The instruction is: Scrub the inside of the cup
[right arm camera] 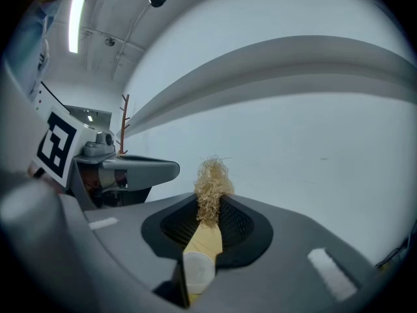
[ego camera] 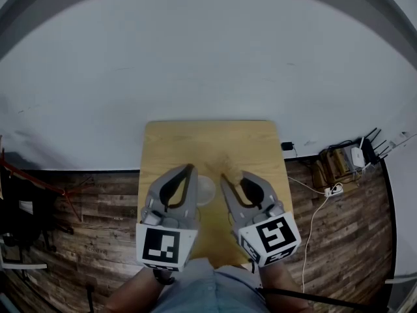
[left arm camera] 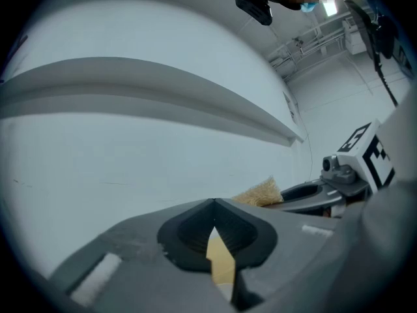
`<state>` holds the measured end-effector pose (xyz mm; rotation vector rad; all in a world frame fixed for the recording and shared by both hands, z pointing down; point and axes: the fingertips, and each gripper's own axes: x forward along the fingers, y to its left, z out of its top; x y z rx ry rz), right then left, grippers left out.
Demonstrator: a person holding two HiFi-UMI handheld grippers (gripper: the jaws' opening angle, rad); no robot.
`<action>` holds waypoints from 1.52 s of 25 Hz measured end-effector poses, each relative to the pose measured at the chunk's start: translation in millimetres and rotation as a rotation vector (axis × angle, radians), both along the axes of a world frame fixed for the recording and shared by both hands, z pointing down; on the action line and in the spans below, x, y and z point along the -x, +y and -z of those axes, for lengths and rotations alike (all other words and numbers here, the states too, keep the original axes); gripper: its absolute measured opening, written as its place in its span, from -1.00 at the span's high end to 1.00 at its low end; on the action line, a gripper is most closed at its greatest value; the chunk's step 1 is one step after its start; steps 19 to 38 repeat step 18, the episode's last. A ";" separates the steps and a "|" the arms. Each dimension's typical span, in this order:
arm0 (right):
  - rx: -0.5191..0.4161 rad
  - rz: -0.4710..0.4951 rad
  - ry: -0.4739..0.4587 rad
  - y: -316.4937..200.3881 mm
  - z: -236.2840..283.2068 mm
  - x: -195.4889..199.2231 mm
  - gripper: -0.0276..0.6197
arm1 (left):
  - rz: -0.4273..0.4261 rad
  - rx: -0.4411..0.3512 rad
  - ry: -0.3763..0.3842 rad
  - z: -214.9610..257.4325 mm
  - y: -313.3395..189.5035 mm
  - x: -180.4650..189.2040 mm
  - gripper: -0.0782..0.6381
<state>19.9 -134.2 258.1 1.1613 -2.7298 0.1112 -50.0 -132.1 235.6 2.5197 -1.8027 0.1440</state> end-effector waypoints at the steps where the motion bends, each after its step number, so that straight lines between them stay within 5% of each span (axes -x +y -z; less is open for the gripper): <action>1: 0.001 0.000 0.000 -0.2 -0.3 -0.5 0.69 | 0.000 0.000 -0.001 -0.2 -0.2 -0.8 0.73; 38: 0.006 -0.002 -0.003 1.3 -4.5 -4.1 0.69 | -0.014 -0.009 -0.032 -2.7 3.7 -8.7 0.73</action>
